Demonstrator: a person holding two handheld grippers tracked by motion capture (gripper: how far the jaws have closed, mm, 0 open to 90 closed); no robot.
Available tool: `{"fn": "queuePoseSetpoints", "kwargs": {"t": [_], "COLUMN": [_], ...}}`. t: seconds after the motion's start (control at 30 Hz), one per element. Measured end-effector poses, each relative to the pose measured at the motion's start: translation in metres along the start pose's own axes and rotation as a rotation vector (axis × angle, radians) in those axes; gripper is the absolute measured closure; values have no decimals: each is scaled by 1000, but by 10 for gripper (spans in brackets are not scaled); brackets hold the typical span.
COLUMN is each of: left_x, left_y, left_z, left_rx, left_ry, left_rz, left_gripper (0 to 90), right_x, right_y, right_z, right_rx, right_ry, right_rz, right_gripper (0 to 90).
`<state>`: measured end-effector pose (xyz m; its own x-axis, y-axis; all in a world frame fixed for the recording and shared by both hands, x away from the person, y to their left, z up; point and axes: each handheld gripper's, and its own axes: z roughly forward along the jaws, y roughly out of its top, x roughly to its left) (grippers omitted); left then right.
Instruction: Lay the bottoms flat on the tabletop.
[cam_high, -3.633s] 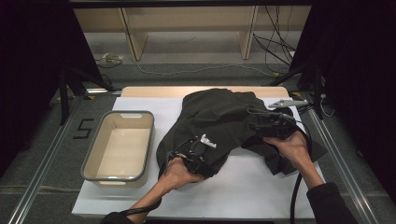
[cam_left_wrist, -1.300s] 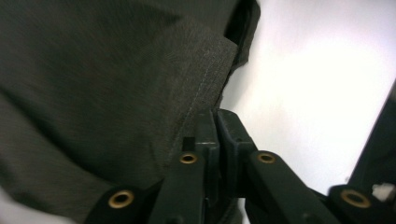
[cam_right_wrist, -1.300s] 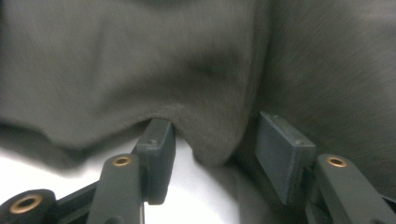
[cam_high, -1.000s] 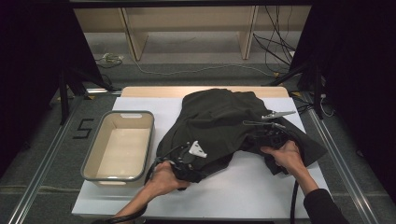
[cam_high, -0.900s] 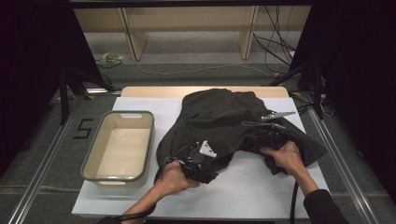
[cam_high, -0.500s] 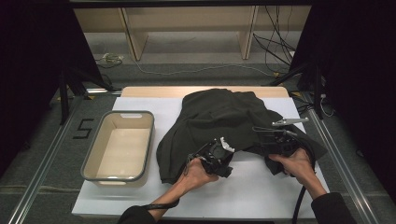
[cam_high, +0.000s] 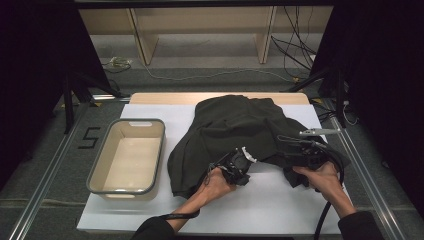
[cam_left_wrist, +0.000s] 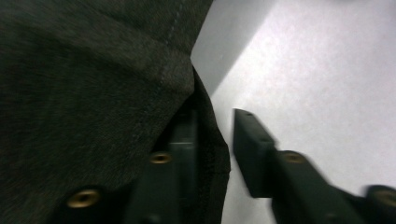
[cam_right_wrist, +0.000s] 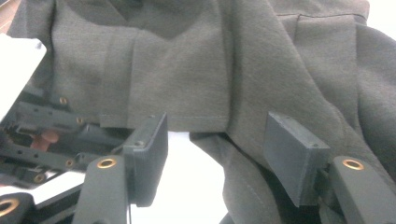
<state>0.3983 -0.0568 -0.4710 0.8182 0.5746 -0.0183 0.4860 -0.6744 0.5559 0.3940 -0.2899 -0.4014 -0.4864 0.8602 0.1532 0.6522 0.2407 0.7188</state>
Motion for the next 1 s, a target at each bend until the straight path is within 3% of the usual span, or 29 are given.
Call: {"fn": "queuePoseSetpoints", "kwargs": {"t": [0.07,0.1,0.4,0.57,0.7,0.87,1.0], "left_x": [-1,-1,-2,-6,-6,-4,-5], "left_y": [-1,-1,-11,-22,-34,-47,-54], "left_z": [-1,-3,-55,-75,-89,-97,-96], "left_rx": [-11,-12,-72,-75,-85,-83,-85], "left_ry": [4,0,-45,-68,-84,-100,-105], "left_rz": [16,25,75,115,119,119,116], "left_gripper": [867,878,893,893,893,892,890], "right_x": [-2,-3,-6,-11,-10,-9,-3], "right_y": [0,-1,-4,-8,-13,-15,-15], "right_z": [-1,-1,5,12,19,20,18], "right_rx": [-2,-3,37,90,136,152,162], "right_ry": [-2,1,-38,-49,-53,-45,-41], "right_rz": [4,1,-21,-11,-32,-36,-67], "right_gripper": [415,418,436,459,487,629,829]}}
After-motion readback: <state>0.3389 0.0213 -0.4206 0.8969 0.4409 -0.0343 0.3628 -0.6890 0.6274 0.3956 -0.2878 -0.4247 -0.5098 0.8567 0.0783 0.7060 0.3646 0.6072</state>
